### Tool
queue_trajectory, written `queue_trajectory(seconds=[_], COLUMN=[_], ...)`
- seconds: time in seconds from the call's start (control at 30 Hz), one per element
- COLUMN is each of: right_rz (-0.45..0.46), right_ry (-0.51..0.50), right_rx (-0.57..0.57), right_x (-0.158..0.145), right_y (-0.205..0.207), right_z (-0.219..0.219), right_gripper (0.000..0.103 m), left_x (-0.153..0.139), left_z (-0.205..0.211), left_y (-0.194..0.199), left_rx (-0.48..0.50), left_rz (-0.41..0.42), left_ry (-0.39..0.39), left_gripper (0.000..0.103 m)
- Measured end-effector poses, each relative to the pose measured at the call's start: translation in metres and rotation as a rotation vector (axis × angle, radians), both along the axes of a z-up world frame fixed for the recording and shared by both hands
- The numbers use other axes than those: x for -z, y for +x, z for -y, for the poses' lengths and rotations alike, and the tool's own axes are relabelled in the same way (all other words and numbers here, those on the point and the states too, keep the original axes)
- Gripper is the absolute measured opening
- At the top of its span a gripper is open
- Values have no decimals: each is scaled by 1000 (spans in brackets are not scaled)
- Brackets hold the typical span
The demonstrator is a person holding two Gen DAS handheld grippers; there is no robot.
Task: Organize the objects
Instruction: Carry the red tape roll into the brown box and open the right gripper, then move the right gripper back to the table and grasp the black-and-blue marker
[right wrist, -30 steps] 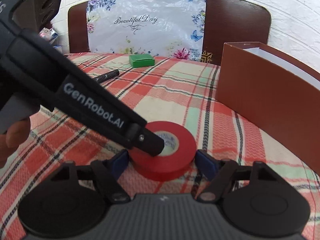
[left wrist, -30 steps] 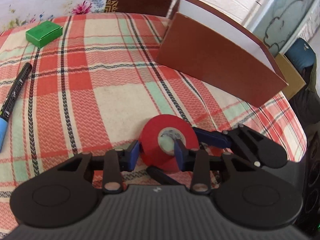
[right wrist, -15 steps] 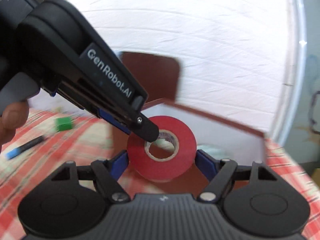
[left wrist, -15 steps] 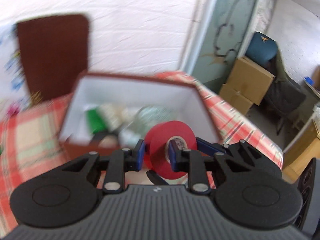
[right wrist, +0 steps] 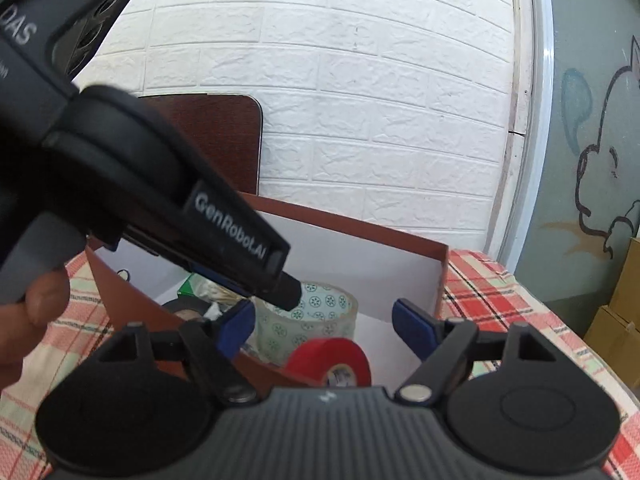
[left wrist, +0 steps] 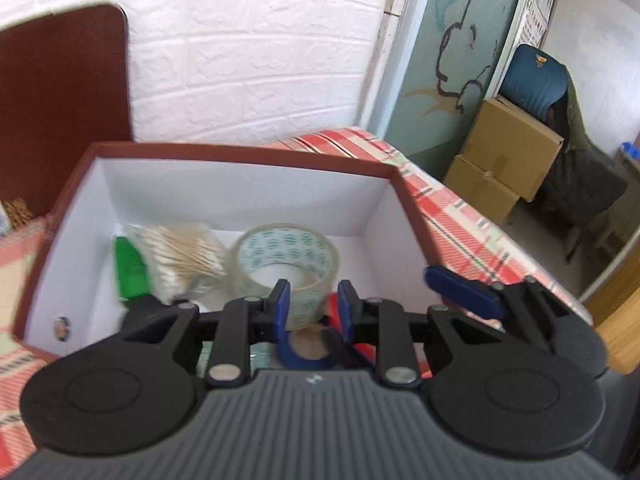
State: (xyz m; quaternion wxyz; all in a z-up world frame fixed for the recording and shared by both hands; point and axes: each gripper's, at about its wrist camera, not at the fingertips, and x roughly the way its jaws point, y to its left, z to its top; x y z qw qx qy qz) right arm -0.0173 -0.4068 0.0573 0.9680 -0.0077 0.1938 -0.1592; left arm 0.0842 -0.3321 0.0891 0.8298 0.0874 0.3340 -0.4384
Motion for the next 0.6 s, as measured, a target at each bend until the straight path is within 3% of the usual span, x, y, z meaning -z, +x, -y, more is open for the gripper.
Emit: queue_trajectory(seconds=[0.23, 0.6], right_rz=[50, 22], right_ry=[66, 145], right_rx=[12, -40], right_x=[-2, -5], right_y=[-29, -51], right_z=[-24, -61], right_gripper=[78, 78], left_x=[-13, 4], left_z=[-37, -115], left_y=[-12, -19], left_rx=[-70, -225], left_rz=[102, 116], left_ry=[33, 119], left_gripper=[28, 29])
